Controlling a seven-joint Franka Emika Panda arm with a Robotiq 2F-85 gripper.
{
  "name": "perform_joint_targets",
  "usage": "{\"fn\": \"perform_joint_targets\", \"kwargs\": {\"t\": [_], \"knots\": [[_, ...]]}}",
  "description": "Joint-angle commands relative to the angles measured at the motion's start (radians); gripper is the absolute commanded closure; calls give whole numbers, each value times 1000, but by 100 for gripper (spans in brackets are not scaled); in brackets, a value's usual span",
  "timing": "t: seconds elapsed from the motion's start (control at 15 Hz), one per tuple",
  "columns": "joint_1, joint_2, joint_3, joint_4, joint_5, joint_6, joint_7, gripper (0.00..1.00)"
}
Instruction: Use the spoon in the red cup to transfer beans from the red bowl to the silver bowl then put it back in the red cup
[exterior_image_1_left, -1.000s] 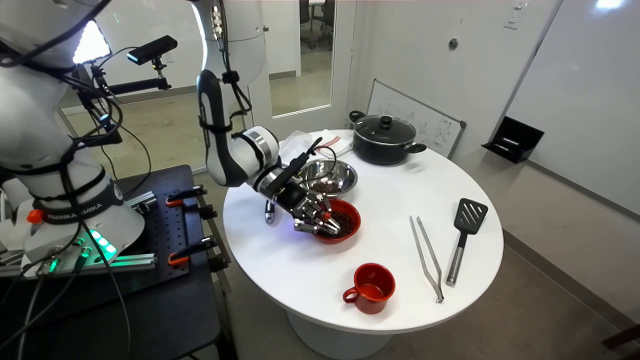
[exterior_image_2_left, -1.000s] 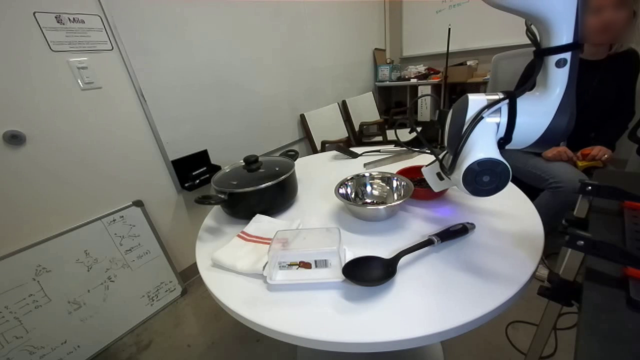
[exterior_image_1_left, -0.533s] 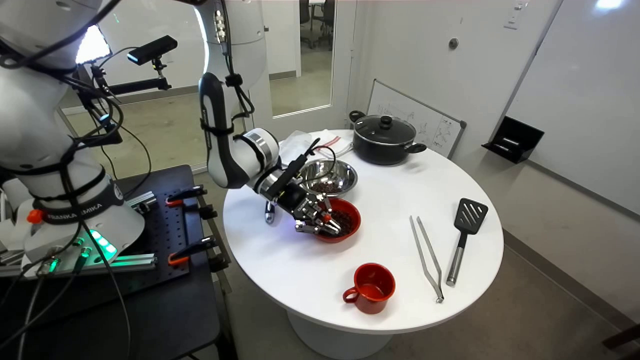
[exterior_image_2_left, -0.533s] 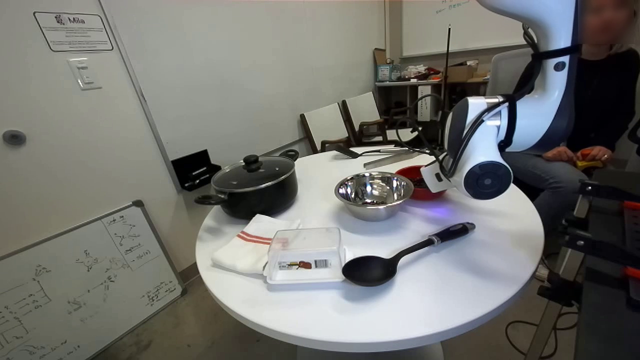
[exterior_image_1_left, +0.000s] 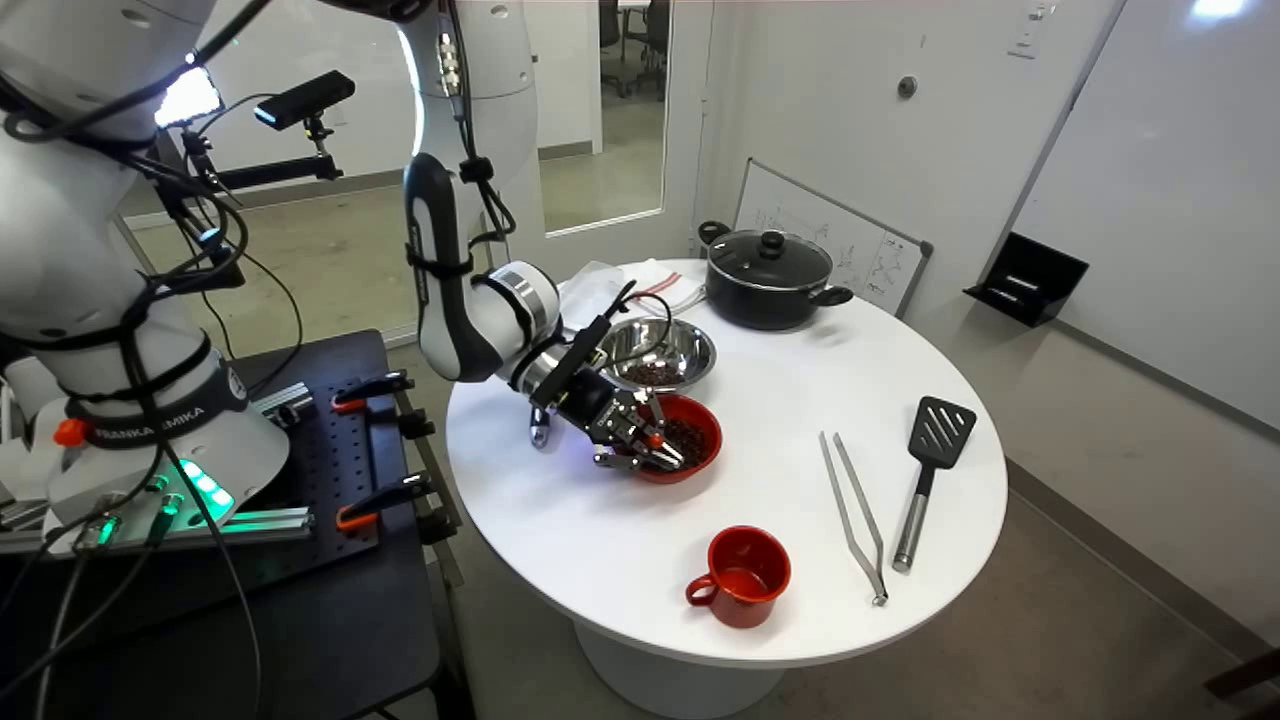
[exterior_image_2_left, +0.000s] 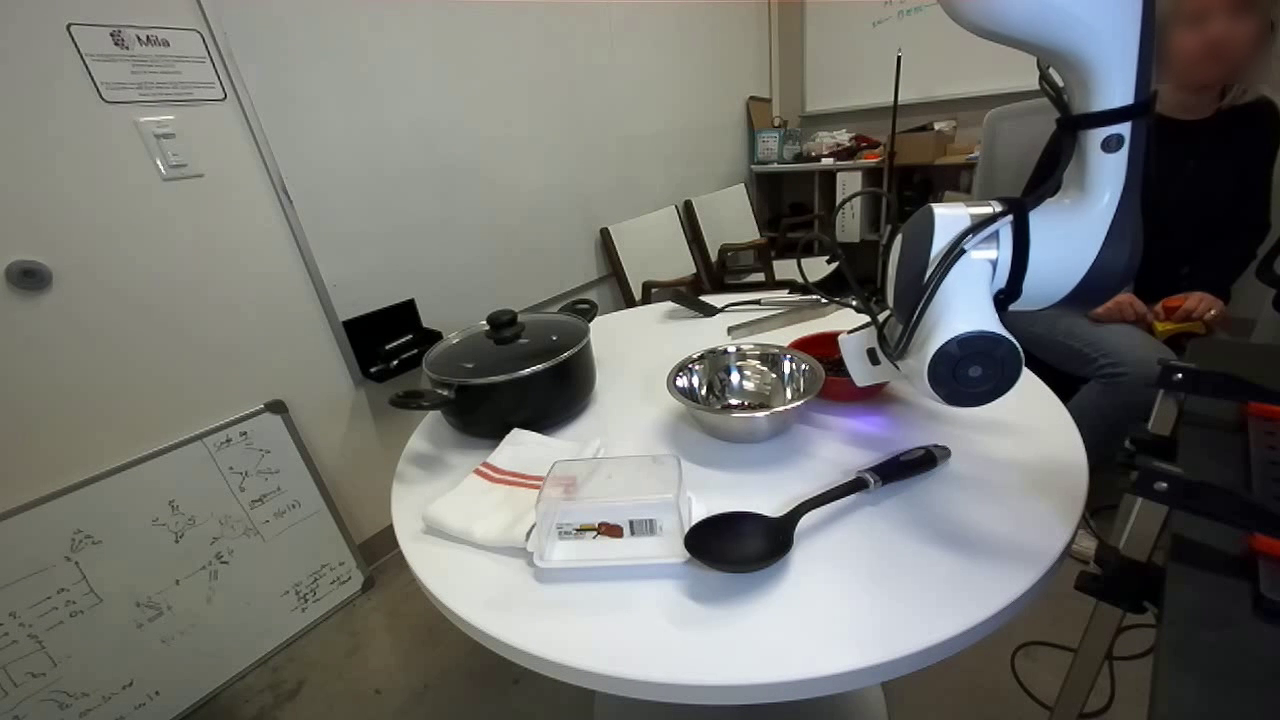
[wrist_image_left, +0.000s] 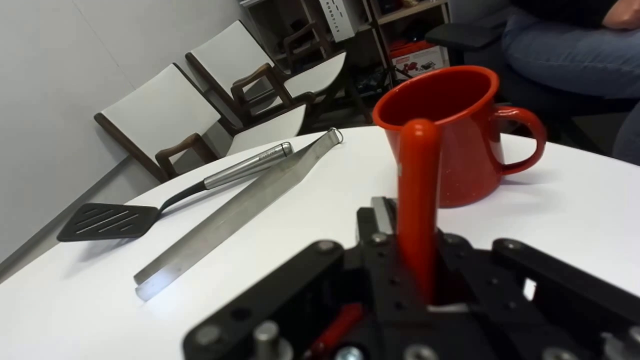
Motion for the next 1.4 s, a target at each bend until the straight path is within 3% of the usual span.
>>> {"fn": "perform_joint_targets", "kwargs": {"t": [0.0,1.33], "knots": [[-7,26,6,14,-28,-18,49,98],[-4,-118,27,-110,-11,-85,102,98]]}}
